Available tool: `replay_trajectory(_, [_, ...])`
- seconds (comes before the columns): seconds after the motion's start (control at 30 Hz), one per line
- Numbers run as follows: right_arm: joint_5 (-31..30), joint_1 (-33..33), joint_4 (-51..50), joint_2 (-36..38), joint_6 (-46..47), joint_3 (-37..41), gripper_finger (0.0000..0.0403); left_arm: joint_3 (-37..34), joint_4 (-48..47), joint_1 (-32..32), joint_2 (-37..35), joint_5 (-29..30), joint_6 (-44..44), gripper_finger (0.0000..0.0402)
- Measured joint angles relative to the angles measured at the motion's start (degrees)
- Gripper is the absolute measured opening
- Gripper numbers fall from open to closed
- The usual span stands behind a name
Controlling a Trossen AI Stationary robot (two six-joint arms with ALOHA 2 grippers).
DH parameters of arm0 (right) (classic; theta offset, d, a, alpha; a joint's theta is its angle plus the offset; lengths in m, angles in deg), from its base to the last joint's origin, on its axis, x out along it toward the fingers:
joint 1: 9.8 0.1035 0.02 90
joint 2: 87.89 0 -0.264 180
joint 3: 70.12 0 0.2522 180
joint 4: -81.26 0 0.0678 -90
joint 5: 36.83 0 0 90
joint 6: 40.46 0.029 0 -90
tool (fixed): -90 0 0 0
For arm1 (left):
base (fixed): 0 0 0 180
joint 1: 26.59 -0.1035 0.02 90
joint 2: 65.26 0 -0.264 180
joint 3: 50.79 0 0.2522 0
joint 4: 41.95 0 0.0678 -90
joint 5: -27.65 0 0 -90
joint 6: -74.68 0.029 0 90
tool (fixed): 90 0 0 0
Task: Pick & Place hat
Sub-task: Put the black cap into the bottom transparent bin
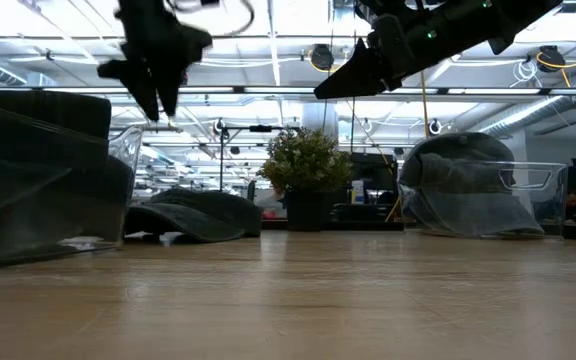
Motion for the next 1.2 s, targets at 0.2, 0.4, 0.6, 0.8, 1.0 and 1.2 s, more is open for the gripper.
replay_trajectory(0.2, [0.01, 0.00, -0.02, 0.00, 0.02, 0.00, 0.0075, 0.00, 6.88, -10.97, 5.21, -6.83, 4.31, 0.0250])
replay_trajectory(0.4, [0.01, 0.00, -0.04, -0.02, 0.02, 0.00, 0.0075, 0.00, 13.77, -13.35, 14.22, -18.37, 8.53, 0.0263])
replay_trajectory(0.6, [0.01, 0.00, -0.11, -0.02, 0.02, 0.00, 0.0075, -0.04, 12.99, -14.30, 19.86, -18.53, 10.40, 0.0245])
replay_trajectory(0.8, [0.01, 0.00, -0.22, -0.02, 0.02, 0.00, 0.0075, -0.04, 9.20, -15.59, 20.29, -15.93, 8.16, 0.0246])
replay_trajectory(1.0, [0.02, 0.00, -0.26, -0.02, 0.02, 0.00, 0.0075, -0.04, 9.06, -15.20, 20.29, -15.72, 6.39, 0.0263])
replay_trajectory(1.2, [0.01, 0.00, -0.26, -0.02, 0.02, 0.00, 0.0075, -0.04, 9.67, -15.10, 20.46, -15.67, 5.39, 0.0269])
